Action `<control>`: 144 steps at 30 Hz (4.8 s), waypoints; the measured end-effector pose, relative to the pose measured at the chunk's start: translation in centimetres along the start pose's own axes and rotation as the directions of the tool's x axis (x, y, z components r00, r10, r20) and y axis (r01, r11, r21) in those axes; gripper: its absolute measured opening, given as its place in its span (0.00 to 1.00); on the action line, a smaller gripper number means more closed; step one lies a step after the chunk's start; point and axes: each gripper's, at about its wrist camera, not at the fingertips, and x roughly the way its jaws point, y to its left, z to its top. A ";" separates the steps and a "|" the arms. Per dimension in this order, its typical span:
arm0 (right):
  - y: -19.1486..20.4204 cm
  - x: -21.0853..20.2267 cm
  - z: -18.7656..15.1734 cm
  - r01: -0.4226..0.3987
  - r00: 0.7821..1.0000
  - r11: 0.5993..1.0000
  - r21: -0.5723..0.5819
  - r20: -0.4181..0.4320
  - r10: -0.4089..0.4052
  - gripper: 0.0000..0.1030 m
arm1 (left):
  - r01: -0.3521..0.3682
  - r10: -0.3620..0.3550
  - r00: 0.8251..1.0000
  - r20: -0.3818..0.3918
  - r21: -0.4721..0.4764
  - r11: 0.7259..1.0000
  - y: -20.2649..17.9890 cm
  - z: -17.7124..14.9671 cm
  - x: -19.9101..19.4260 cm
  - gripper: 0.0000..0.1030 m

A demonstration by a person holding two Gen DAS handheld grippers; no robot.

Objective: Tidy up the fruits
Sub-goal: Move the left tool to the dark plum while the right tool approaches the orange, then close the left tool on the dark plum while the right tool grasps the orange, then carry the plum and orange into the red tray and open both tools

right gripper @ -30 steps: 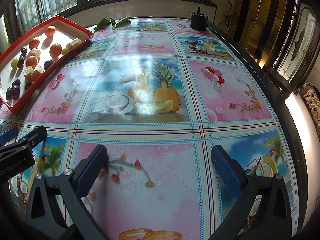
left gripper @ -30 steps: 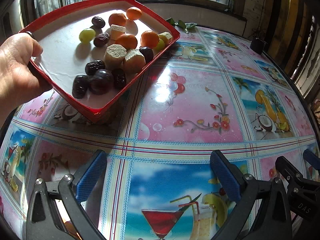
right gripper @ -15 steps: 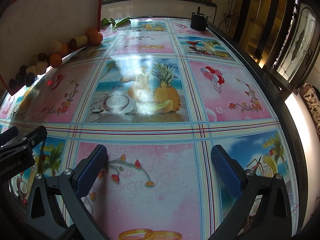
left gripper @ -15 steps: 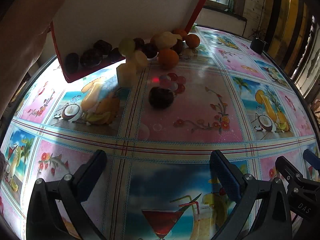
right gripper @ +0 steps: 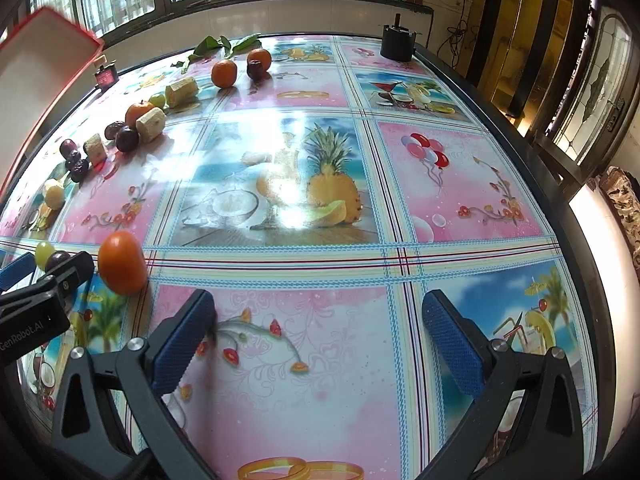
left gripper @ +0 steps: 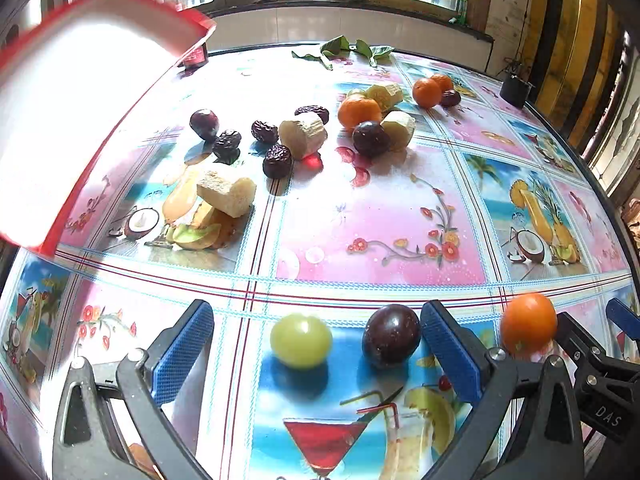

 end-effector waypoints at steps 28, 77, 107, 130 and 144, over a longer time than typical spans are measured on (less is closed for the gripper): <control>0.1 0.3 1.6 -0.050 0.988 0.999 -0.011 -0.149 0.048 1.00 | 0.001 -0.001 1.000 -0.025 0.005 1.000 0.2 0.2 0.1 1.00; 4.5 -2.9 0.5 -0.333 0.914 0.901 -0.279 -0.329 0.236 0.75 | 0.321 -0.255 0.921 -0.296 0.200 0.926 -1.4 -1.0 -3.2 0.78; 6.1 -2.6 0.6 -0.417 0.881 0.883 -0.217 -0.335 0.333 0.35 | 0.321 -0.290 0.930 -0.228 0.116 0.940 1.1 -1.0 -4.0 0.41; 5.6 -4.4 -0.1 -0.382 0.894 0.900 -0.209 -0.330 0.303 0.35 | 0.363 -0.329 0.916 -0.229 0.125 0.923 1.5 -0.2 -4.1 0.78; 3.7 -4.2 -0.4 -0.407 0.879 0.898 -0.166 -0.336 0.337 0.35 | 0.294 -0.238 0.937 -0.256 0.208 0.933 2.3 -0.8 -2.8 0.61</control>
